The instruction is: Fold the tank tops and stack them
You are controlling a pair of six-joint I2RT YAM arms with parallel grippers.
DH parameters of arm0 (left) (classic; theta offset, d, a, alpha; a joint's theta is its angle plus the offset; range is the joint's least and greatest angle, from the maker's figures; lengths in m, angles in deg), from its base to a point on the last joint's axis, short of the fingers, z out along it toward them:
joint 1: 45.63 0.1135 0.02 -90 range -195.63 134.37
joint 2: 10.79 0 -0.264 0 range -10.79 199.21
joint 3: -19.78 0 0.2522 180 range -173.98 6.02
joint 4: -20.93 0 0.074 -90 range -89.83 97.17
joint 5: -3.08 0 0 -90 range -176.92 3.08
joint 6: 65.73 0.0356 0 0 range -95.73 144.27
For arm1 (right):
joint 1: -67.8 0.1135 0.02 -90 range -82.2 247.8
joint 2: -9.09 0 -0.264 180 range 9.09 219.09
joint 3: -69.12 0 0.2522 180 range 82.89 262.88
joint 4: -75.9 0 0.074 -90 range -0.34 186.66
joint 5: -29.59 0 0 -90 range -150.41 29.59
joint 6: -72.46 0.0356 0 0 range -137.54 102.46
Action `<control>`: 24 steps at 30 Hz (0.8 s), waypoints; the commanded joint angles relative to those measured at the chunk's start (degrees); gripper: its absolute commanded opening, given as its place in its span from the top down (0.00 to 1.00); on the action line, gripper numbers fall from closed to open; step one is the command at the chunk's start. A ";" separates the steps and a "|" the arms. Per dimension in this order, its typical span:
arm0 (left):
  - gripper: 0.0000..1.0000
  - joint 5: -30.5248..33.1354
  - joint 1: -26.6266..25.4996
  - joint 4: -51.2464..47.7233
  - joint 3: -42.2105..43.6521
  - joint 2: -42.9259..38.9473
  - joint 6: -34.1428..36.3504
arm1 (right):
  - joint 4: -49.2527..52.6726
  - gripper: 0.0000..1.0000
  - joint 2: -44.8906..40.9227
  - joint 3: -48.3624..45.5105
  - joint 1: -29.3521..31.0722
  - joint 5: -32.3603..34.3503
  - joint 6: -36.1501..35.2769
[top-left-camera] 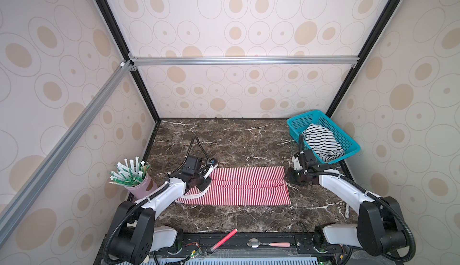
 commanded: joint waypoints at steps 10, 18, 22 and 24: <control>0.63 5.38 -6.41 3.00 2.64 5.82 3.71 | -2.97 0.71 12.49 4.96 6.43 2.22 1.05; 0.67 12.41 -6.37 5.62 1.92 12.13 5.02 | -3.17 0.73 13.91 0.98 6.90 4.24 2.45; 0.69 15.15 -6.42 6.43 -3.60 18.88 6.87 | -2.77 0.73 12.27 -0.67 7.09 4.38 4.32; 0.70 16.67 -6.45 6.09 -8.90 24.25 7.79 | -1.71 0.73 11.50 -0.68 8.00 5.27 6.11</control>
